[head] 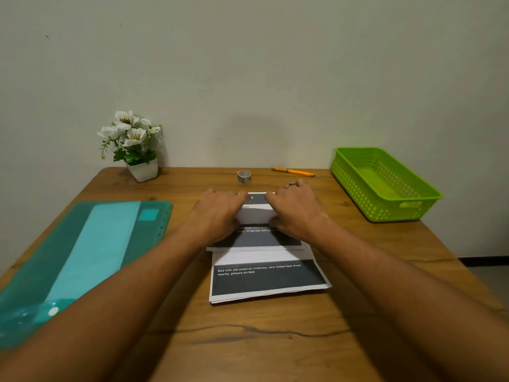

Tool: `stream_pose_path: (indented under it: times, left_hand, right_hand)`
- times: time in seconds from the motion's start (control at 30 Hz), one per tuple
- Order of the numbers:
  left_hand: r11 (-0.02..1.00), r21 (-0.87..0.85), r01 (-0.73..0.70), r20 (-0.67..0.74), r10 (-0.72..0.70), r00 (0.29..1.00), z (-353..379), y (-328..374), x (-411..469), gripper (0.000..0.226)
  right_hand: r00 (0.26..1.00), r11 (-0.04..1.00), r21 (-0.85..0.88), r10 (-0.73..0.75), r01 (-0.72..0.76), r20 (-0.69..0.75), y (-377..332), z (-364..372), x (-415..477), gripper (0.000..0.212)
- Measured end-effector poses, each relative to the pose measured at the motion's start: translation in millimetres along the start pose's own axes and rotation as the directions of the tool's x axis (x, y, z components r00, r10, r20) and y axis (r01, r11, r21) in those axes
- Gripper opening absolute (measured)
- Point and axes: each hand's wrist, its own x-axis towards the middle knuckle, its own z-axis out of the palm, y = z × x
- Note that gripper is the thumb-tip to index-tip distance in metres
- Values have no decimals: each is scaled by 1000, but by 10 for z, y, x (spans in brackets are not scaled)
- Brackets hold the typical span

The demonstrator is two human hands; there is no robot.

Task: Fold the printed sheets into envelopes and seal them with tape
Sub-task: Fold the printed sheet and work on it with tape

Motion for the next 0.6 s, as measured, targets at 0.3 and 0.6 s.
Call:
stream_pose_path:
  times: [0.3, 0.6]
  left_hand:
    - [997, -67, -35, -23, 33, 999, 230, 78, -94, 43]
    - [982, -183, 34, 96, -16, 995, 477, 102, -221, 57]
  right_hand:
    - [999, 994, 103, 35, -35, 2, -107, 249, -70, 28]
    - [989, 875, 465, 93, -137, 117, -147, 557, -272, 57]
